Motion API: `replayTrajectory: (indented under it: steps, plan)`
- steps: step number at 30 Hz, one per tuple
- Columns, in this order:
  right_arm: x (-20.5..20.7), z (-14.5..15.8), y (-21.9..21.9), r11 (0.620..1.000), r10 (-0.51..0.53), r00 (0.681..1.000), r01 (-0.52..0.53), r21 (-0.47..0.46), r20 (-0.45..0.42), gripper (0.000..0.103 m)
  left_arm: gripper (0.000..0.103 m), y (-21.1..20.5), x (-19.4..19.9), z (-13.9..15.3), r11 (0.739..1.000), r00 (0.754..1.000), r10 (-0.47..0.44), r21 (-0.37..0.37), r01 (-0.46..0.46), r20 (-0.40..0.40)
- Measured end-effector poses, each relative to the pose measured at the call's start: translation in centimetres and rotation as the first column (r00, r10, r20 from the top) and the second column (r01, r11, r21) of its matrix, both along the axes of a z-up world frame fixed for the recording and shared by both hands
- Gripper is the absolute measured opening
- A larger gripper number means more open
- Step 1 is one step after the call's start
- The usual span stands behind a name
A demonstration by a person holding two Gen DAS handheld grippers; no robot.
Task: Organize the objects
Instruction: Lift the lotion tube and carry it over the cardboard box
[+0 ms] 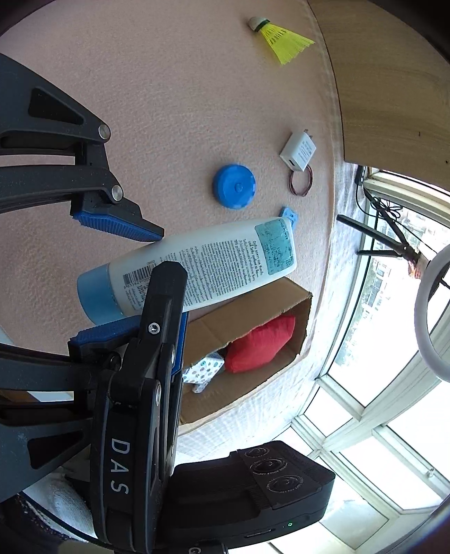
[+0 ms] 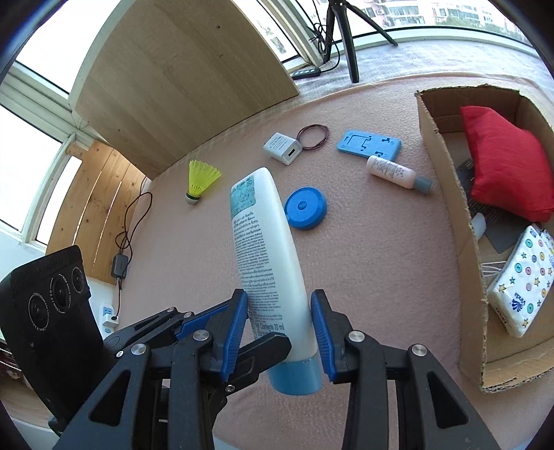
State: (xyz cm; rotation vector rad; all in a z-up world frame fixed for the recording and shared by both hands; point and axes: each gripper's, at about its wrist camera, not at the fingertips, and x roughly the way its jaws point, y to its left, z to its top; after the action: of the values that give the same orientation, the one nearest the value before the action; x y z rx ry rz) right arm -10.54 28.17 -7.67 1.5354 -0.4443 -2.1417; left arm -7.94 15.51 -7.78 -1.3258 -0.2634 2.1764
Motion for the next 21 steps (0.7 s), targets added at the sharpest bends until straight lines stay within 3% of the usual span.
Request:
replayTrajectory:
  steps: [12, 21]
  plan:
    - [-0.4, 1.4, 11.9, 0.979, -0.203, 0.979, 0.203, -0.002, -0.029, 0.035, 0.047, 12.9, -1.7, 0.9, 0.985, 0.984, -0.174, 0.013, 0.174, -0.030]
    - [-0.5, 0.9, 17.3, 0.959, -0.285, 0.958, 0.285, -0.002, -0.018, 0.035, 0.048, 19.0, -2.3, 0.1, 0.971, 0.970, -0.240, 0.011, 0.241, -0.025]
